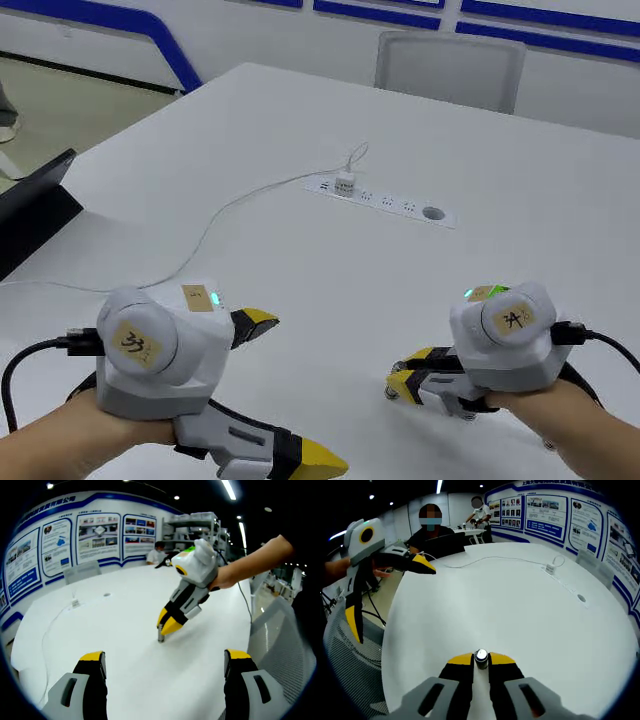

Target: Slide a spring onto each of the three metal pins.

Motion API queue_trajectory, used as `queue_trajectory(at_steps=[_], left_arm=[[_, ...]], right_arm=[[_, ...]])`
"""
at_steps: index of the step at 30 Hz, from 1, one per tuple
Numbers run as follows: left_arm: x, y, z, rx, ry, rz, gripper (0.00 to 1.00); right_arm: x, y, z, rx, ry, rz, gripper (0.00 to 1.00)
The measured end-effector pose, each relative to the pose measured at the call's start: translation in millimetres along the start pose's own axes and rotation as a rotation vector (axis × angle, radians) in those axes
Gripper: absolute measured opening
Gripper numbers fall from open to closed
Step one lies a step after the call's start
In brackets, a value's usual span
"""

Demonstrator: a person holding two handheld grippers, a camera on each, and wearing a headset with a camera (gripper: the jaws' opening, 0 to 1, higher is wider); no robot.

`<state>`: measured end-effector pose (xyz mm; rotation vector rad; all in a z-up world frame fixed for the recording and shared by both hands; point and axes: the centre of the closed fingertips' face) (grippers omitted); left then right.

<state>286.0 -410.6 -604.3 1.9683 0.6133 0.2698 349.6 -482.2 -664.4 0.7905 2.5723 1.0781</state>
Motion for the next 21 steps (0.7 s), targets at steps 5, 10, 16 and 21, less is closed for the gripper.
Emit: queue_trajectory(at_steps=[5, 10, 16, 21], left_arm=[[-1.2, 0.5, 0.5, 0.003, -0.002, 0.003, 1.00], [-3.2, 1.3, 2.2, 0.007, -0.007, 0.005, 1.00], [-3.9, 4.5, 3.3, 0.004, -0.007, 0.012, 1.00], [-4.0, 5.4, 4.2, 0.006, -0.006, 0.016, 1.00]], right_arm=[[-0.3, -0.1, -1.9, -0.005, -0.003, -0.005, 0.16], [-1.6, 0.1, -7.0, -0.019, -0.007, -0.016, 0.18], [-0.4, 8.2, -16.4, -0.071, -0.016, -0.031, 0.23], [3.3, 18.3, -28.0, -0.121, -0.025, -0.069, 0.27]])
Point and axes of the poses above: the centre of the closed fingertips' face, and the gripper's own axes: z roughly forward along the fingers, x roughly to its left, y roughly out of its top, and after that the axes turned 2 degrees about -y, right-handed
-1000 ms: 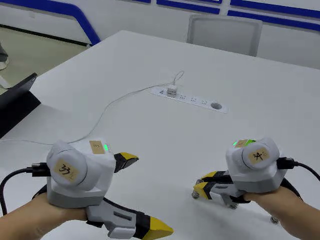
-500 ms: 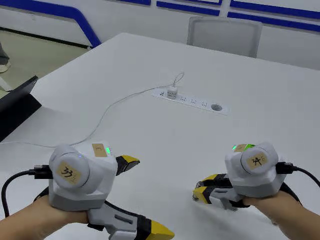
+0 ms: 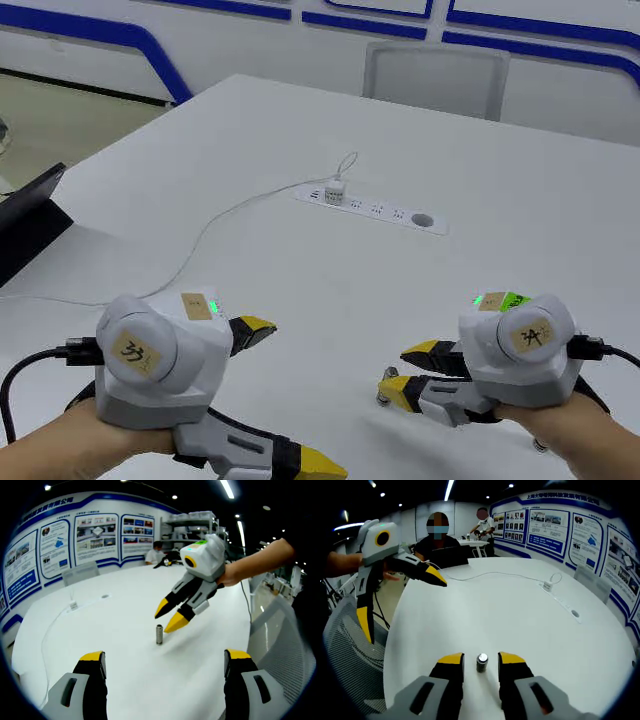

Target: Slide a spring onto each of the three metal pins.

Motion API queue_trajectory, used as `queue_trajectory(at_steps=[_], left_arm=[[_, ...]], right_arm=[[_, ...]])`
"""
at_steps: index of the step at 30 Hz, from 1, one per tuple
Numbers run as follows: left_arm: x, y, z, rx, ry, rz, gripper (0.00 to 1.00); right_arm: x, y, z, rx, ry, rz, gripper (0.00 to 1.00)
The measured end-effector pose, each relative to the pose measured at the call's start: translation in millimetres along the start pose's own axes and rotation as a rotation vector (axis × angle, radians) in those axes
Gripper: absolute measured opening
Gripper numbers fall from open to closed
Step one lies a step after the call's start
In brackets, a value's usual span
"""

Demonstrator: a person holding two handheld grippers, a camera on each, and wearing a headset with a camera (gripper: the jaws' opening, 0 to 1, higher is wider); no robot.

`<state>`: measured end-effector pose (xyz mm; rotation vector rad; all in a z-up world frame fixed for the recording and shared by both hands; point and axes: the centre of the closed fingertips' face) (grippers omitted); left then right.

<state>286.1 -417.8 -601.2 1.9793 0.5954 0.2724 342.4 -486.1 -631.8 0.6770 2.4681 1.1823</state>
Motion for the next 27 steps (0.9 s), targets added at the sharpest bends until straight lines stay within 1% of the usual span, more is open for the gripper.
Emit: queue_trajectory(at_steps=[3, 5, 7, 10, 12, 14, 16, 17, 19, 21, 24, 26, 27], left_arm=[[-0.4, 0.3, 1.5, 0.003, 0.000, 0.004, 1.00], [-1.5, 1.2, 2.5, 0.002, -0.002, 0.004, 1.00], [-2.2, 2.8, 3.4, -0.001, -0.004, 0.007, 1.00], [-2.9, 4.8, 5.0, -0.003, -0.004, 0.011, 1.00], [-3.4, 5.7, 6.5, -0.004, -0.005, 0.012, 1.00], [-4.2, 6.7, 7.6, -0.005, -0.005, 0.014, 1.00], [-5.0, 7.7, 8.8, -0.007, -0.005, 0.016, 1.00], [-5.0, 7.9, 9.2, -0.009, -0.004, 0.016, 1.00], [-5.5, 9.2, 9.8, -0.016, -0.002, 0.015, 1.00], [-6.2, 10.1, 10.0, -0.022, 0.000, 0.015, 1.00], [-5.7, 9.9, 10.3, -0.027, 0.006, 0.011, 1.00], [-5.9, 9.8, 10.3, -0.032, 0.013, 0.005, 1.00], [-5.5, 9.2, 10.4, -0.035, 0.019, 0.001, 1.00]], right_arm=[[-1.2, 5.4, -7.5, -0.027, -0.018, 0.003, 0.29], [-0.2, 9.1, -14.4, -0.045, -0.026, -0.009, 0.32], [-1.9, 12.2, -21.4, -0.060, -0.055, -0.029, 0.39], [-3.3, 14.2, -32.1, -0.073, -0.085, -0.049, 0.46], [-6.3, 14.9, -40.6, -0.088, -0.103, -0.036, 0.47], [-11.2, 15.0, -47.9, -0.106, -0.133, -0.018, 0.48], [-17.7, 12.7, -58.3, -0.119, -0.170, -0.004, 0.52], [-19.4, 11.4, -62.9, -0.125, -0.179, 0.005, 0.53], [-21.9, 9.6, -74.7, -0.153, -0.198, 0.024, 0.58], [-23.9, 3.5, -86.2, -0.167, -0.211, 0.039, 0.63], [-28.2, -10.6, -102.5, -0.161, -0.242, 0.057, 0.66], [-34.0, -22.1, -114.8, -0.162, -0.278, 0.100, 0.69], [-39.0, -28.6, -122.7, -0.168, -0.312, 0.133, 0.71]])
Point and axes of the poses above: the centre of the closed fingertips' face, and the gripper's own axes: z roughly forward along the fingers, x roughly to its left, y roughly out of its top, and after that the axes turned 2 degrees about -y, right-handed
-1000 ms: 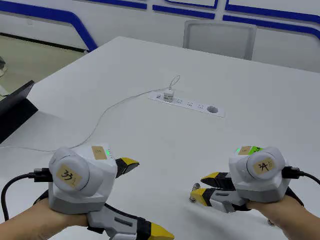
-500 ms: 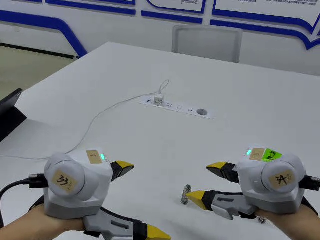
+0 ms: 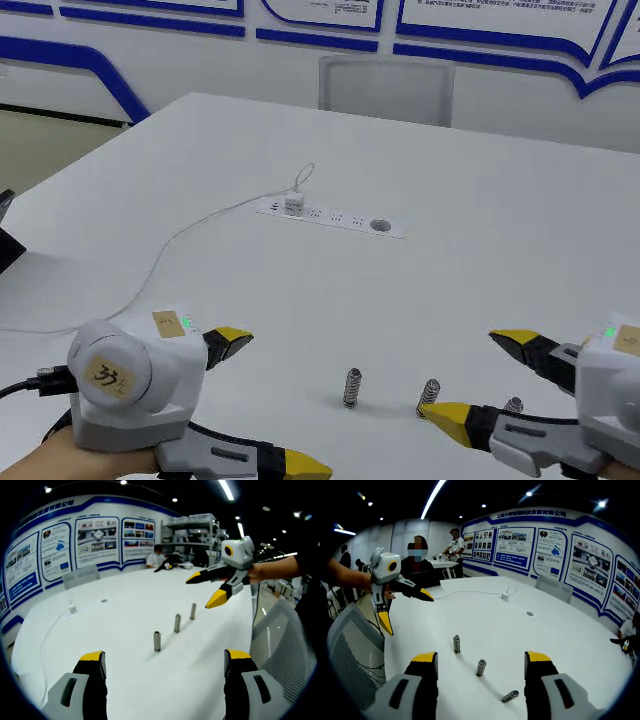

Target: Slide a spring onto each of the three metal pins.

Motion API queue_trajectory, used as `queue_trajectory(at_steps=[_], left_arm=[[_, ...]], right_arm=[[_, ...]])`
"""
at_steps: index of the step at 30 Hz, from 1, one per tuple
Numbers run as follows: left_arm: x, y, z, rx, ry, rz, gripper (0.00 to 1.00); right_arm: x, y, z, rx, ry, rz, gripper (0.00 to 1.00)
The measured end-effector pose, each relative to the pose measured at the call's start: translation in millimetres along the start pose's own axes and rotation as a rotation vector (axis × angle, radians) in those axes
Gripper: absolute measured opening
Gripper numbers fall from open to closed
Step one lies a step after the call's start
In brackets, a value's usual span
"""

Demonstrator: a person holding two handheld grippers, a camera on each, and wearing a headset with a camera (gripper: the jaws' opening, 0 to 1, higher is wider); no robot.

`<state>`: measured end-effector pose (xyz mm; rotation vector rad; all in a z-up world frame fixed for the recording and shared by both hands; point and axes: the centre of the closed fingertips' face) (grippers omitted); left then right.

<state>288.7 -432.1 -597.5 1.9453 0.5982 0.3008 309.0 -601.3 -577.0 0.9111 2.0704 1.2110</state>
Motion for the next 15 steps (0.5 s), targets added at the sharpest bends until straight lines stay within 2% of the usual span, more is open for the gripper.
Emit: queue_trajectory(at_steps=[5, 8, 12, 15], left_arm=[[2.2, -2.7, 0.1, -0.022, 0.031, -0.024, 1.00], [4.5, -4.9, 0.7, -0.027, 0.065, -0.002, 1.00], [2.7, -5.8, 2.0, -0.065, 0.070, -0.038, 1.00], [-0.8, -10.7, 3.0, -0.070, 0.070, -0.050, 1.00]], right_arm=[[-26.7, -14.8, -23.7, -0.037, -0.118, 0.114, 0.81], [-34.7, -22.7, -34.7, -0.048, -0.156, 0.149, 0.82], [-33.7, -33.7, -43.7, -0.062, -0.179, 0.191, 0.84], [-27.5, -47.4, -47.6, -0.052, -0.185, 0.208, 0.84]])
Point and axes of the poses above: the centre of the closed fingertips' face, and the gripper's own axes: z roughly forward along the fingers, x roughly to its left, y roughly out of its top, and after that the axes turned 2 degrees about -y, right-handed
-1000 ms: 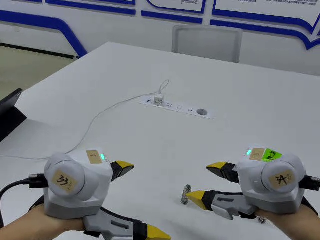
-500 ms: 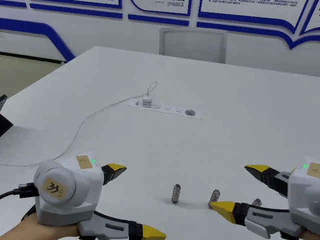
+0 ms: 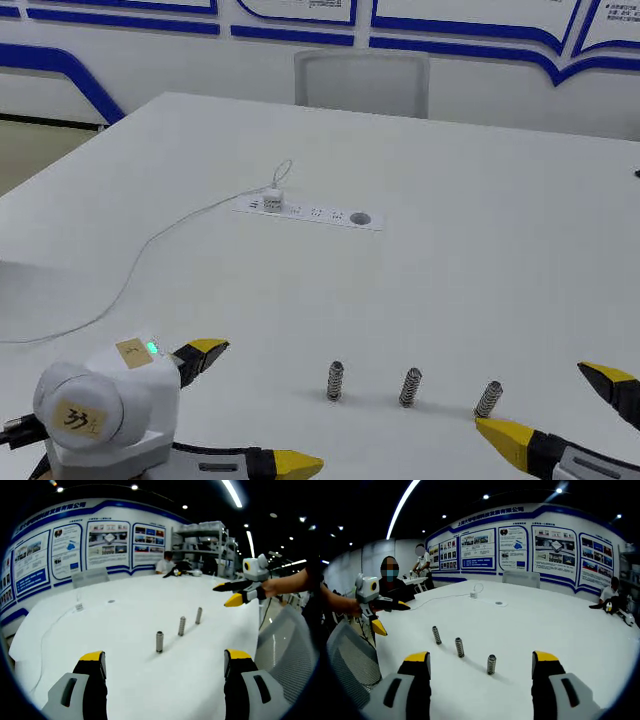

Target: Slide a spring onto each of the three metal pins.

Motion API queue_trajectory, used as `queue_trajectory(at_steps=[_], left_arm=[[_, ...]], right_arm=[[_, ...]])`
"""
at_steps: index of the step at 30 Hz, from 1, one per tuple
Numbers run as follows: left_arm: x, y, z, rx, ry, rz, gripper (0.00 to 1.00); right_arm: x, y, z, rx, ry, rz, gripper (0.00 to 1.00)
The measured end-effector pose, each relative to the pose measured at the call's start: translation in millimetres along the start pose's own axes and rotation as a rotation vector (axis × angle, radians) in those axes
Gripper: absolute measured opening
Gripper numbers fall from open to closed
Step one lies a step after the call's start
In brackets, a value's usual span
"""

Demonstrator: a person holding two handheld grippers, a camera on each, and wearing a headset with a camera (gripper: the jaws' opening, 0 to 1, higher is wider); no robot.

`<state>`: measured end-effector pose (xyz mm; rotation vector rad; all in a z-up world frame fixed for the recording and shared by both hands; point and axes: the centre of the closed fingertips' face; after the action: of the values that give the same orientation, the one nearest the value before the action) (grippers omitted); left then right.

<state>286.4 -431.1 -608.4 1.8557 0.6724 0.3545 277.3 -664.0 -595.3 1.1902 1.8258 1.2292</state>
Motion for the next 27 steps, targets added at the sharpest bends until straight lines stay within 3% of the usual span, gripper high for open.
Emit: queue_trajectory(at_steps=[11, 17, 22, 27], left_arm=[[-4.5, -10.1, -3.3, -0.014, 0.016, -0.044, 1.00], [-7.0, -8.9, -1.1, -0.034, 0.022, -0.067, 0.99], [-10.0, -10.3, -0.4, -0.027, 0.014, -0.063, 0.99], [-9.3, -4.8, -2.2, -0.060, 0.021, -0.078, 0.99]], right_arm=[[-3.9, -21.5, -14.1, -0.054, -0.051, 0.129, 0.84], [-2.4, -36.2, -17.8, -0.023, -0.067, 0.143, 0.83], [-1.7, -32.3, -16.8, -0.036, -0.066, 0.150, 0.83], [-4.8, -30.8, -17.4, -0.047, -0.077, 0.160, 0.82]])
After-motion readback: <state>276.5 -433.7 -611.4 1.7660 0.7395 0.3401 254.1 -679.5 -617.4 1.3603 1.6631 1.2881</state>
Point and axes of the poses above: the centre of the closed fingertips' face, and the gripper's own axes: z roughly forward along the fingers, x roughly to its left, y roughly out of its top, and after that the axes turned 2 degrees about -y, right-handed
